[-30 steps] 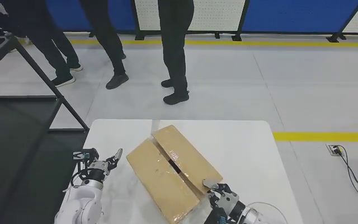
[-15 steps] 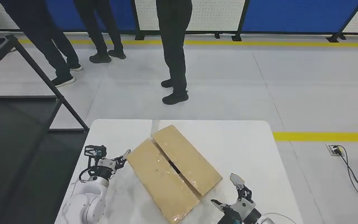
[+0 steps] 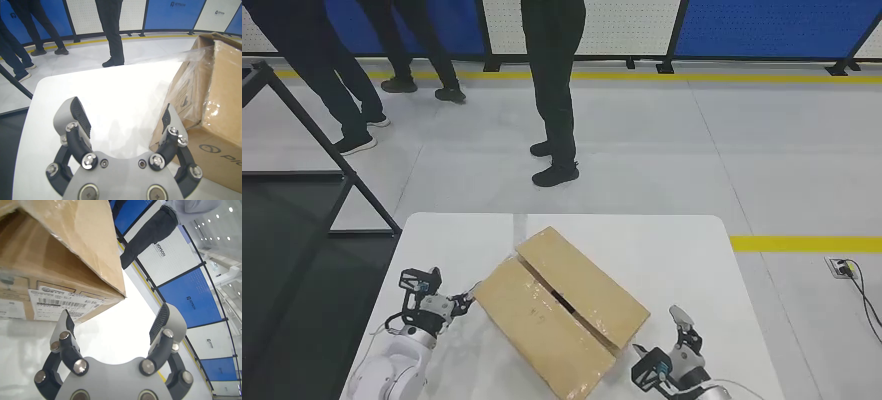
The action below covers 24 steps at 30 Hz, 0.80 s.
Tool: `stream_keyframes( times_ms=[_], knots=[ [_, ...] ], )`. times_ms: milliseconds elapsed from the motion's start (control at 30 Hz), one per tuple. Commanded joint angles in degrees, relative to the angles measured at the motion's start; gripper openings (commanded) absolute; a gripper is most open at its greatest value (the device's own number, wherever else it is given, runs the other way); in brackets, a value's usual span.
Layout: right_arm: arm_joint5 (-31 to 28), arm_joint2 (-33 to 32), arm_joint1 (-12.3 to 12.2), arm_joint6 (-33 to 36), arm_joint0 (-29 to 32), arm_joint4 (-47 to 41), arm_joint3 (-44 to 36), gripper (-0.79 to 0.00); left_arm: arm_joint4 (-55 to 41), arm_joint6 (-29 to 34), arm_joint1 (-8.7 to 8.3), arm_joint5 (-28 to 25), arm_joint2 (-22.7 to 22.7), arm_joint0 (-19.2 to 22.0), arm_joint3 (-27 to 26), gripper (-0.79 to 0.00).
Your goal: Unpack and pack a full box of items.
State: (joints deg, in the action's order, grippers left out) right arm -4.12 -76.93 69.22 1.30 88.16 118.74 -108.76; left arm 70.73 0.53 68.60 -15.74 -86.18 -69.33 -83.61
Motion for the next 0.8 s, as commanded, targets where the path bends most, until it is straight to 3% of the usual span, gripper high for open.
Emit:
stream_keyframes(
  times_ms=[0, 233, 767],
  knots=[
    [2.1, 0.27, 0.2, 0.63, -0.44, -0.48, 0.33, 0.0, -0.46, 0.18, -0.04, -0.31, -0.13, -0.73, -0.67, 0.0],
    [6.27, 1.07, 0.75, 1.97, -1.51, -0.69, 0.7, 0.0, -0.45, -0.27, -0.2, -1.62, -0.15, -3.55, -3.24, 0.0],
    [7.75, -0.88, 1.18, 5.47, -2.98, 0.91, 1.07, 0.0, -0.64, -0.95, -0.56, -4.86, -0.09, -7.56, -6.95, 0.0]
  ],
)
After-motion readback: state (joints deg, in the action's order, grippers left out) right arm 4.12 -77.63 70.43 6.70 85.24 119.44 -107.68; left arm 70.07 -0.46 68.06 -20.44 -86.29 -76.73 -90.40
